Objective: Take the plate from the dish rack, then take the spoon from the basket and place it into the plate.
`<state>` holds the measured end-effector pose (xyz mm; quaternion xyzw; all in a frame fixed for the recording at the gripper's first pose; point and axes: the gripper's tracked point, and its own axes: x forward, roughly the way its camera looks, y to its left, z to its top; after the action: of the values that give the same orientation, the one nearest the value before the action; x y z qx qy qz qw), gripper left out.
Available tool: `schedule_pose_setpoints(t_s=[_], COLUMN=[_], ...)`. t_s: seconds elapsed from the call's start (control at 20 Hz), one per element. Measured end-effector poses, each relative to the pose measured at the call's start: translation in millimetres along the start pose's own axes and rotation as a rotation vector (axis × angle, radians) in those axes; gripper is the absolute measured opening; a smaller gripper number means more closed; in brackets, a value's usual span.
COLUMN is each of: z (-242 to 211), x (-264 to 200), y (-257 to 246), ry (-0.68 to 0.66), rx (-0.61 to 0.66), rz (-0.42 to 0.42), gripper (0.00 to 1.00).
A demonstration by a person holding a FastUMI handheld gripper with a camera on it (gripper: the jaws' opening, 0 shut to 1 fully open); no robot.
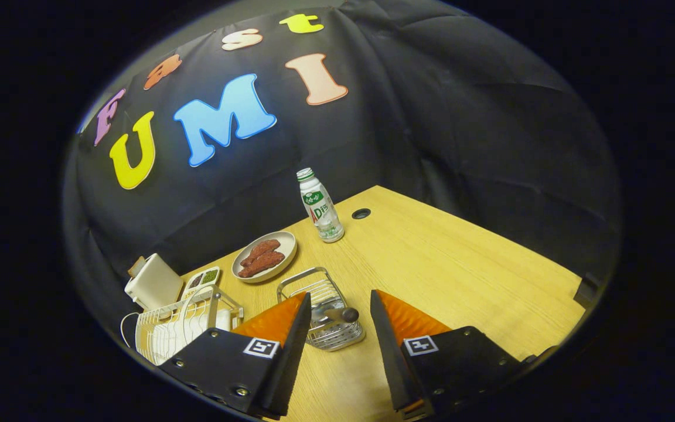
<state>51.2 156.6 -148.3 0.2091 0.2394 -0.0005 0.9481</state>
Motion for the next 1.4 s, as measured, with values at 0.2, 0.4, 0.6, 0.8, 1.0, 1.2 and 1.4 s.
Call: schedule_pose_setpoints(t_s=[0.2,0.4,0.6,0.8,1.0,1.2,1.4], z=[-13,-4,16,37,52,64,55], x=[9,10,11,0,-25,-65,-106], y=[1,9,14,22,35,65,114], ry=[0.015,0.022,0.020,0.017,0.015,0.000,0.032], rx=[0.037,0.043,0.027,-0.003,-0.061,-0.141,-0.196], rz=[0.002,0.032,0.026,0.043,0.081,0.153,0.270], gripper=[0.41,0.19,0.06,0.06,0.06,0.06,0.06])
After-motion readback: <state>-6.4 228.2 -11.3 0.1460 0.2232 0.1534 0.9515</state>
